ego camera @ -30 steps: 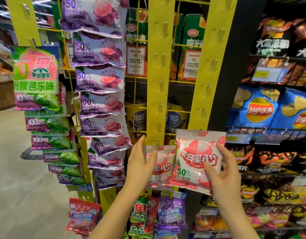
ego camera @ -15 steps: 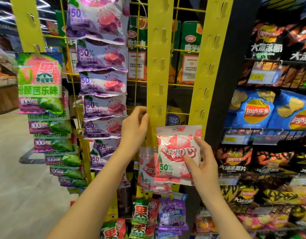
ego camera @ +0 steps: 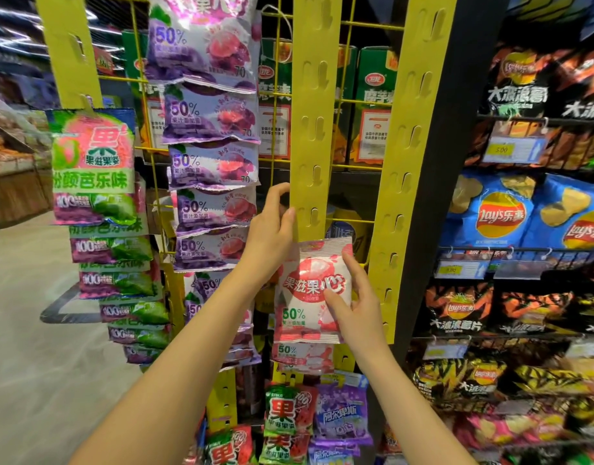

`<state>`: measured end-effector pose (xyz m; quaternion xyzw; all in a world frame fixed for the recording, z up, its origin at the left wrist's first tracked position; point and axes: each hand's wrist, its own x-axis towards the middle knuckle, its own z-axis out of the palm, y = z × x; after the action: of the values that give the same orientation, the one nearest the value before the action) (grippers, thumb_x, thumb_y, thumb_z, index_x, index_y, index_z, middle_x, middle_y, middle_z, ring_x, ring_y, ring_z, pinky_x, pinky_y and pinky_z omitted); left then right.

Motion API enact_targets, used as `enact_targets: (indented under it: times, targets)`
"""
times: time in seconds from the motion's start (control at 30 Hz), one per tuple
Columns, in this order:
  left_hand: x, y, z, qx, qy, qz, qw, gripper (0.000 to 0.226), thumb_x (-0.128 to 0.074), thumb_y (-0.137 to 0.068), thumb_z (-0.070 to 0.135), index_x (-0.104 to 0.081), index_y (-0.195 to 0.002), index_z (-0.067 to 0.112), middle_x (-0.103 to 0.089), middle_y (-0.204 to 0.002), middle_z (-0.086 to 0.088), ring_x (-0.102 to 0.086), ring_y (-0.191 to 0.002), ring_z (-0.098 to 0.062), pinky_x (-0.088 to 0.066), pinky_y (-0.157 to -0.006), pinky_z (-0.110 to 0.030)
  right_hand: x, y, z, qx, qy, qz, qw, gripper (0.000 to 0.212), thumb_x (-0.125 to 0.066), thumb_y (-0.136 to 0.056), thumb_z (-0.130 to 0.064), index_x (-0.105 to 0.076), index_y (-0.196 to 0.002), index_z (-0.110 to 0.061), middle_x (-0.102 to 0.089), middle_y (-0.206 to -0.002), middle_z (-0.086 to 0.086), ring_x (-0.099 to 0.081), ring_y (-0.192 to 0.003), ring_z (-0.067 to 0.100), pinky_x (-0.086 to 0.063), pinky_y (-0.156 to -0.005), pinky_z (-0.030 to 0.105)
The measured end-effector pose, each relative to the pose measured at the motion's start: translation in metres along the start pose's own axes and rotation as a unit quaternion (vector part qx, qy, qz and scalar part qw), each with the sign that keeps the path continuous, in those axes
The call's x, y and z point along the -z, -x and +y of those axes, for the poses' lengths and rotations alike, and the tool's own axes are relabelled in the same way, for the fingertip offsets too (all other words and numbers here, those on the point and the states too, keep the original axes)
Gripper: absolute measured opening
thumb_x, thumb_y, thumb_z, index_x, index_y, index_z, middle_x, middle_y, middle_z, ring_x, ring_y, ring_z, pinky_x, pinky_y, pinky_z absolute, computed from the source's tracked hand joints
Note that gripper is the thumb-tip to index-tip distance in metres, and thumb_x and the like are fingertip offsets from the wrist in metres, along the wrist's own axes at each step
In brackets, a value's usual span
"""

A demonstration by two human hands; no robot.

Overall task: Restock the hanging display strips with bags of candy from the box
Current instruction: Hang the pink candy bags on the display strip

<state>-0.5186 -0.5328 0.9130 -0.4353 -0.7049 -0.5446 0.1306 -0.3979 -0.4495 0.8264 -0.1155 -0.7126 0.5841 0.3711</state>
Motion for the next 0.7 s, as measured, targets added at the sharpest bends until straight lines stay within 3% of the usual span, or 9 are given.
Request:
enact_targets:
  times: [0.1, 0.2, 0.27, 0.33, 0.4, 0.43, 0.5, 0.57, 0.7]
  targets:
    - [0.001, 0.000, -0.003, -0.004, 0.003, -0.002, 1.000, 0.033, -0.038, -0.100, 0.014, -0.038, -0.133, 0.017, -0.062, -0.086, -0.012, -0.054, -0.065, -0.012, -0.036, -0.054, -0.013, 0.000, 0.002, 0.004, -0.014, 0.005, 0.001, 1.000, 0.059, -0.055, -0.092, -0.006, -0.034, -0.133, -0.042, -0.047, -0.132, -0.009, -0.063, -0.094, -0.002, -0.058, -0.077, 0.031]
    - [0.001, 0.000, -0.004, -0.007, 0.009, -0.004, 1.000, 0.033, -0.038, -0.099, 0.015, -0.038, -0.132, 0.018, -0.064, -0.087, -0.015, -0.055, -0.066, -0.016, -0.040, -0.058, -0.020, -0.001, 0.005, 0.003, -0.010, 0.023, 0.005, 1.000, 0.061, -0.053, -0.091, -0.001, -0.032, -0.140, -0.031, -0.040, -0.133, -0.018, -0.054, -0.091, -0.022, -0.051, -0.070, 0.008]
    - [0.001, 0.001, -0.003, -0.005, 0.021, -0.006, 1.000, 0.033, -0.038, -0.099, 0.015, -0.038, -0.133, 0.019, -0.065, -0.089, -0.016, -0.059, -0.070, -0.022, -0.044, -0.062, -0.028, -0.001, 0.007, 0.006, -0.011, 0.035, 0.007, 0.999, 0.062, -0.053, -0.091, -0.001, -0.031, -0.141, -0.031, -0.038, -0.133, -0.019, -0.052, -0.099, -0.020, -0.048, -0.070, 0.005]
    - [0.001, 0.001, -0.003, 0.001, 0.028, -0.005, 1.000, 0.033, -0.038, -0.100, 0.016, -0.037, -0.133, 0.020, -0.065, -0.090, -0.016, -0.061, -0.074, -0.028, -0.045, -0.062, -0.030, -0.002, 0.008, 0.010, -0.018, 0.048, 0.012, 0.999, 0.064, -0.054, -0.091, -0.004, -0.030, -0.142, -0.033, -0.038, -0.140, -0.013, -0.053, -0.109, -0.011, -0.053, -0.082, 0.017]
    - [0.001, 0.001, -0.003, 0.001, 0.024, -0.005, 1.000, 0.034, -0.038, -0.100, 0.015, -0.036, -0.133, 0.020, -0.065, -0.090, -0.016, -0.060, -0.071, -0.026, -0.044, -0.059, -0.023, -0.003, 0.009, 0.014, -0.023, 0.069, 0.018, 0.997, 0.065, -0.055, -0.091, -0.008, -0.029, -0.142, -0.038, -0.035, -0.147, -0.011, -0.044, -0.128, 0.005, -0.050, -0.097, 0.037]
    - [0.001, 0.001, -0.003, -0.001, 0.022, -0.005, 1.000, 0.035, -0.039, -0.099, 0.015, -0.036, -0.133, 0.020, -0.064, -0.090, -0.016, -0.058, -0.068, -0.022, -0.042, -0.057, -0.019, -0.004, 0.010, 0.014, -0.023, 0.076, 0.019, 0.997, 0.065, -0.056, -0.091, -0.010, -0.028, -0.142, -0.040, -0.034, -0.149, -0.012, -0.040, -0.133, 0.009, -0.046, -0.101, 0.040]
    - [0.001, 0.002, -0.002, -0.003, 0.021, -0.004, 1.000, 0.035, -0.039, -0.099, 0.014, -0.035, -0.133, 0.020, -0.064, -0.089, -0.016, -0.057, -0.066, -0.018, -0.041, -0.054, -0.014, -0.004, 0.010, 0.014, -0.020, 0.103, 0.016, 0.994, 0.065, -0.055, -0.091, -0.012, -0.026, -0.145, -0.036, -0.030, -0.146, -0.019, -0.032, -0.134, 0.002, -0.036, -0.108, 0.027]
    - [0.001, 0.003, -0.002, -0.002, 0.027, -0.001, 1.000, 0.035, -0.040, -0.099, 0.014, -0.035, -0.133, 0.020, -0.065, -0.091, -0.016, -0.060, -0.071, -0.023, -0.044, -0.059, -0.019, -0.004, 0.010, 0.013, -0.015, 0.138, 0.014, 0.990, 0.065, -0.055, -0.092, -0.013, -0.025, -0.146, -0.033, -0.028, -0.138, -0.024, -0.025, -0.130, -0.005, -0.026, -0.105, 0.015]
    - [0.001, 0.007, -0.002, -0.007, 0.007, 0.007, 1.000, 0.042, -0.044, -0.097, 0.009, -0.033, -0.136, 0.018, -0.064, -0.090, -0.014, -0.059, -0.073, -0.019, -0.043, -0.062, -0.022, -0.003, 0.010, 0.014, -0.004, 0.202, 0.027, 0.979, 0.065, -0.054, -0.092, -0.018, -0.023, -0.147, -0.033, -0.035, -0.140, -0.014, -0.030, -0.133, 0.004, -0.024, -0.100, 0.016]
